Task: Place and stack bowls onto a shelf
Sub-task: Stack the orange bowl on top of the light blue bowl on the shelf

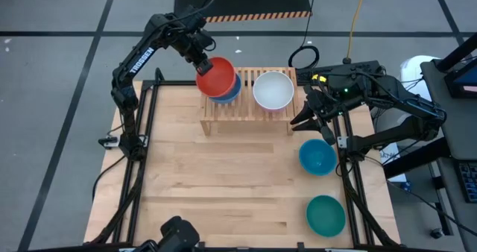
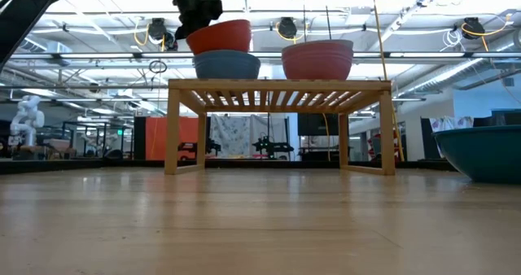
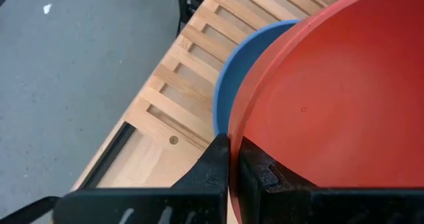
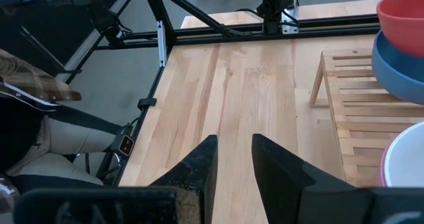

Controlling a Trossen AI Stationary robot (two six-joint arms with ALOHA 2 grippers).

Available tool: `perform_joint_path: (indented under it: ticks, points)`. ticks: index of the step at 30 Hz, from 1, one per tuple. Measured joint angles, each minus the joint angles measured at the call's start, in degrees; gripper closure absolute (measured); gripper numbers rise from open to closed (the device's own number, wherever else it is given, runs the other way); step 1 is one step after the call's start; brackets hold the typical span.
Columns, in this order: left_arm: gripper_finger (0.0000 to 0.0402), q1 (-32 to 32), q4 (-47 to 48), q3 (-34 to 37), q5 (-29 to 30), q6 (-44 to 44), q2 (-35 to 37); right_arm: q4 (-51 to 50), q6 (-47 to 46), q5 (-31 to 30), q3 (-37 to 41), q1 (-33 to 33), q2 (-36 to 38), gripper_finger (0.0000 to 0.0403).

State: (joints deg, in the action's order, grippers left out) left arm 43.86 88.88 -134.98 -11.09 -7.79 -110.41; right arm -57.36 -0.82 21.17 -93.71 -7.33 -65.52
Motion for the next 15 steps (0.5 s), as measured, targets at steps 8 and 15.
perform_joint_path:
  ticks: [8, 15]
  points:
    - [0.0394, 0.21, 1.12, -0.02, 0.01, 0.45, -1.68, -0.08, 0.00, 0.00, 0.00, 0.00, 0.00, 0.0316]
    - [0.0394, 0.25, 1.12, -0.02, -0.21, -0.55, -3.56, -2.05, 0.02, 0.00, 0.02, 0.00, 0.00, 0.0316]
